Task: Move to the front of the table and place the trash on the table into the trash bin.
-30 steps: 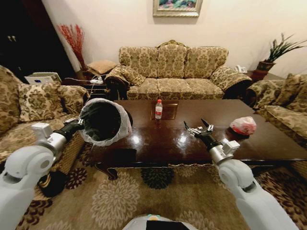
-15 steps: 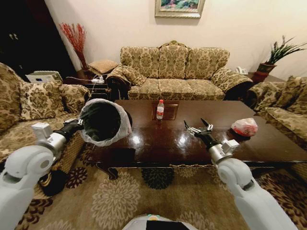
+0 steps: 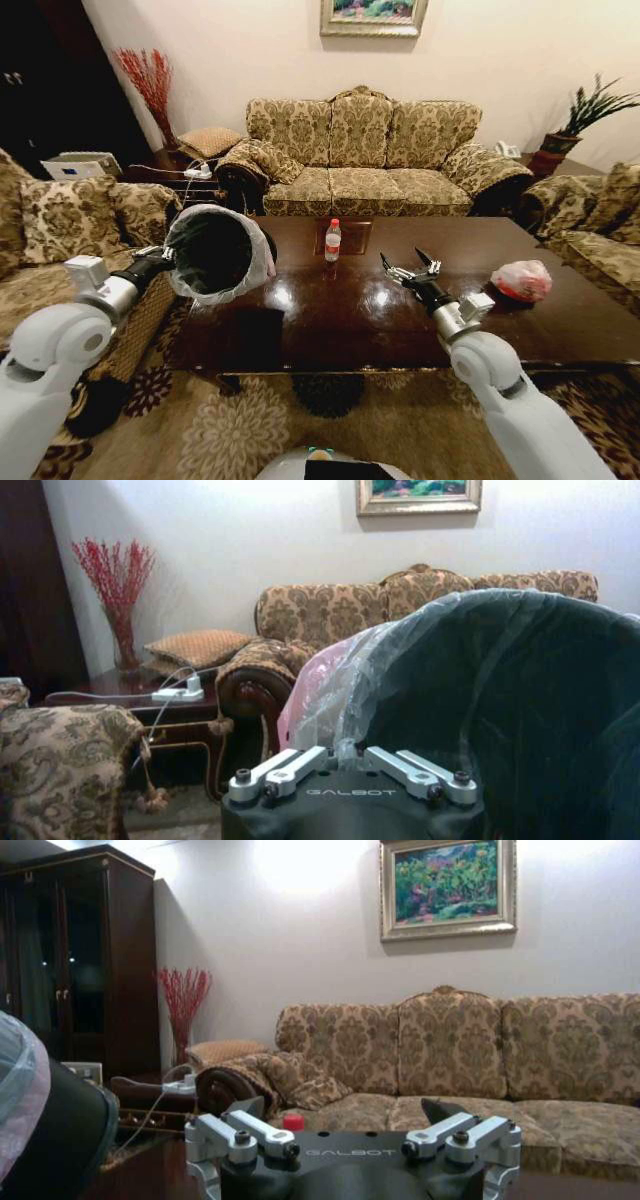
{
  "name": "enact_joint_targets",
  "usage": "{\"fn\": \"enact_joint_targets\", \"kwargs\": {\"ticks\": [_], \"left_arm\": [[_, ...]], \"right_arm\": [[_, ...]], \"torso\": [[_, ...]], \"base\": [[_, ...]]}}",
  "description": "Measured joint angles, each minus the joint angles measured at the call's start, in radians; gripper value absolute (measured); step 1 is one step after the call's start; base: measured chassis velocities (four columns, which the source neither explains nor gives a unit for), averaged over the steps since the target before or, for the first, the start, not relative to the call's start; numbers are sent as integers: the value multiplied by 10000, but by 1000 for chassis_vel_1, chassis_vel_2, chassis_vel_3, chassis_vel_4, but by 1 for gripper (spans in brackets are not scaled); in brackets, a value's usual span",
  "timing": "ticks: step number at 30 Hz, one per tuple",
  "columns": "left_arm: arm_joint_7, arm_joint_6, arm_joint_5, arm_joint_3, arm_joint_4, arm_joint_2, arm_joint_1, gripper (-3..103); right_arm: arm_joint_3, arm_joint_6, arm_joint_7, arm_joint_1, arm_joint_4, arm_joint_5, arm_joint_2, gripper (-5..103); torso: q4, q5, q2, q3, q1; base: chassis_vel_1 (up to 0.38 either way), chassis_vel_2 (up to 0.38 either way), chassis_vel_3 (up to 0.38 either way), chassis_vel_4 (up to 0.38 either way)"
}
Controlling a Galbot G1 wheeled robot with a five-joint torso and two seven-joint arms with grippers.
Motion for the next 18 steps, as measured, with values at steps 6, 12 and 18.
{"fn": "enact_joint_targets", "kwargs": {"ticks": [6,12,18], "left_arm": [[-18,-3,8,166,1,10,-69,0],[-47,14,14,363,-18,185,-214,0],[-61,52,-29,250,-67,378,-145,0]], "right_arm": [[-549,199,-199,854,-1061,272,53,100],[-1568,366,-623,2290,-2884,469,544,100],[-3067,389,-609,4380,-4993,294,1422,100]], "torso": [[0,-3,0,0,-2],[-1,-4,3,-4,-10],[4,-4,2,-1,-5]], "base": [[-44,30,35,-36],[0,0,0,0],[0,0,0,0]]}}
